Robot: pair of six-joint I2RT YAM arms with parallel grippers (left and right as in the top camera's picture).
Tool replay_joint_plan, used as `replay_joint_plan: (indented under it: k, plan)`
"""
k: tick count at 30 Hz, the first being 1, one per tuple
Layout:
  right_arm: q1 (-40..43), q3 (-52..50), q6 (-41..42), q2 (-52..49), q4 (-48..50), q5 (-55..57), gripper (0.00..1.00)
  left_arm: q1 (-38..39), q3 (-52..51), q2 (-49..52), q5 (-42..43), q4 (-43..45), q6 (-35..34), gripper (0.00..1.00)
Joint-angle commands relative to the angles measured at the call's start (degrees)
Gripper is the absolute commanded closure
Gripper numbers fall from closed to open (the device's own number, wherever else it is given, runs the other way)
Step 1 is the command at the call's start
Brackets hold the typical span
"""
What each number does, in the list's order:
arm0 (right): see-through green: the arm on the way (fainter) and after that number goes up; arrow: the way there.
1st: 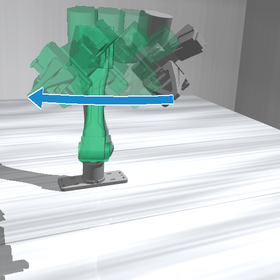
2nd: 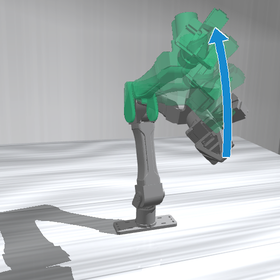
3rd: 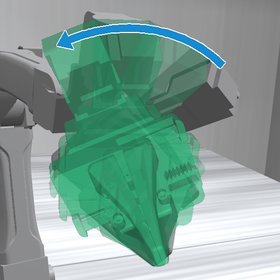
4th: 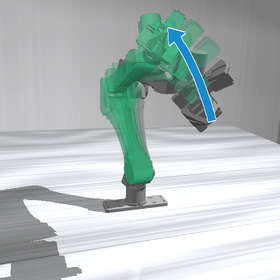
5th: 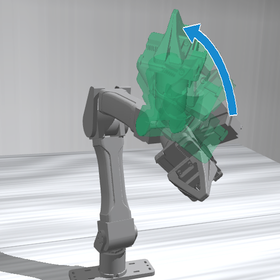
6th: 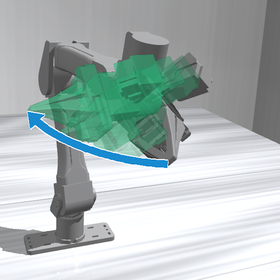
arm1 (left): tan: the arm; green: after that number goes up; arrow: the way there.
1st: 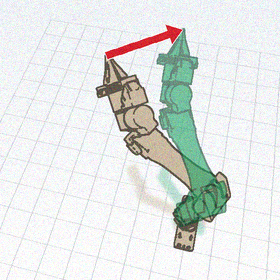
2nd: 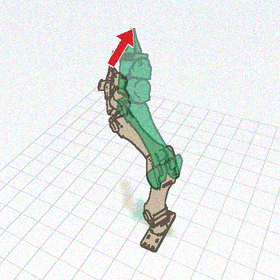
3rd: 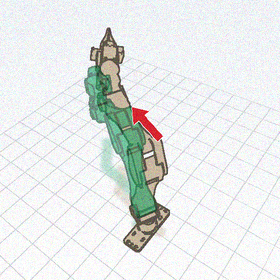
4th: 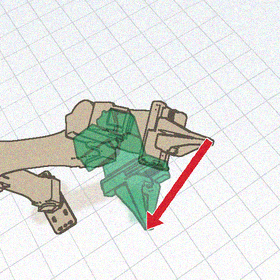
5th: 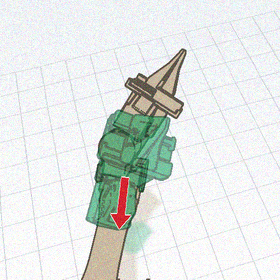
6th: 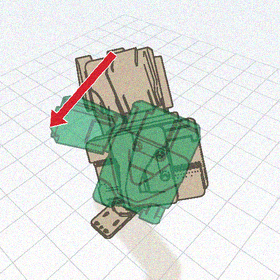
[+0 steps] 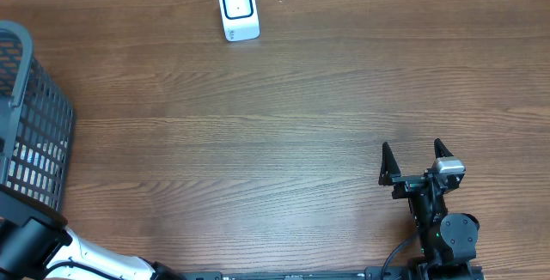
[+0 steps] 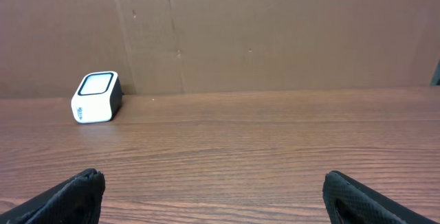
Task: Scan the item barcode
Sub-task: 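Grasp the clear plastic bag in the basket with the left gripper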
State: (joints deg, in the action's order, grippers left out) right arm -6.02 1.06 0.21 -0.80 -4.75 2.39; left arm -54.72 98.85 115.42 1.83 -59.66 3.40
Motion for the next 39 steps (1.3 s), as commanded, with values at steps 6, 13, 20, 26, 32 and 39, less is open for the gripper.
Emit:
replay_joint_plan:
  k: [6, 13, 20, 26, 32, 39]
  plan:
    - [0.15, -0.57, -0.07, 0.39, 0.22, 0.5, 0.0, 0.11, -9.27, 0.74, -0.81, 5.66, 2.49, 0.0]
    - [0.15, -0.57, -0.07, 0.39, 0.22, 0.5, 0.0, 0.11, -14.64, 1.44, -0.94, 11.74, 3.28, 0.01]
    - [0.15, -0.57, -0.07, 0.39, 0.22, 0.5, 0.0, 0.13, -17.44, 3.78, -0.9, 14.67, 3.48, 0.0]
    - [0.15, -0.57, -0.07, 0.39, 0.22, 0.5, 0.0, 0.15, -17.44, 5.92, -0.26, 13.51, 3.41, 0.16]
    - [0.15, -0.57, -0.07, 0.39, 0.22, 0.5, 0.0, 0.17, -17.29, 5.88, 0.98, 13.51, 3.21, 0.47]
    - [0.15, -0.57, -0.07, 0.39, 0.22, 0.5, 0.0, 0.15, -16.26, 5.86, 1.73, 13.03, 2.32, 0.78]
